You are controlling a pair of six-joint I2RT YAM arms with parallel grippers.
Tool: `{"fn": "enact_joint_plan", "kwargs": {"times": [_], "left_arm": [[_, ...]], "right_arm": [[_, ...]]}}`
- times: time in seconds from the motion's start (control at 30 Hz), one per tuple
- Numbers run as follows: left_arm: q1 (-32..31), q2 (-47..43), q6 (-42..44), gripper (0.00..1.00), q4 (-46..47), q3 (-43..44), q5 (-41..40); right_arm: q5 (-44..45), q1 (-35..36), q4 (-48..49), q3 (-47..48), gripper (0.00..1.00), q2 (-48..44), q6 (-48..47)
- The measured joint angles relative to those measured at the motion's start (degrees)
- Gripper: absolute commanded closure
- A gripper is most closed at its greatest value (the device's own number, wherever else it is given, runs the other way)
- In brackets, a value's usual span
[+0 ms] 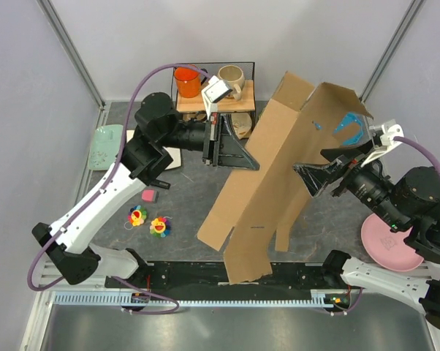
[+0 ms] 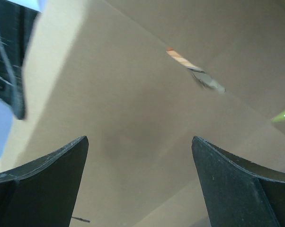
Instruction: Fold the paper box
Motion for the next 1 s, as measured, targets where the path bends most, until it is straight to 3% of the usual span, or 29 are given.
{"fn": "enact_joint_plan", "kwargs": {"times": [0.27, 0.5, 0.77, 0.87, 0.93, 1.0], "left_arm": [[-1.2, 0.0, 3.7, 0.98, -5.1, 6.9, -2.6], [5.6, 3.0, 7.5, 0.98, -9.2, -5.4, -1.8], [15.4, 17.4, 14.5, 0.76, -14.9, -9.9, -4.5], [17.4, 18.4, 17.0, 0.58, -18.3, -9.9, -8.1], [18.6, 17.4, 18.1, 0.01, -19.4, -9.9, -11.5], [19.6, 14.3, 19.0, 0.0, -19.6, -10.9, -16.7]], "right_arm": [[-0.2, 0.0, -1.4, 3.7, 0.02, -0.4, 0.0], [-0.4, 0.0, -2.0, 4.3, 0.02, -1.3, 0.1], [-0.4, 0.0, -2.3, 2.6, 0.02, -2.0, 0.2], [-0.3, 0.0, -2.5, 1.4, 0.02, -2.2, 0.2], [-0.2, 0.0, -2.6, 0.7, 0.02, -2.2, 0.2], [-0.1, 0.0, -2.7, 0.0, 0.02, -2.3, 0.0]]}}
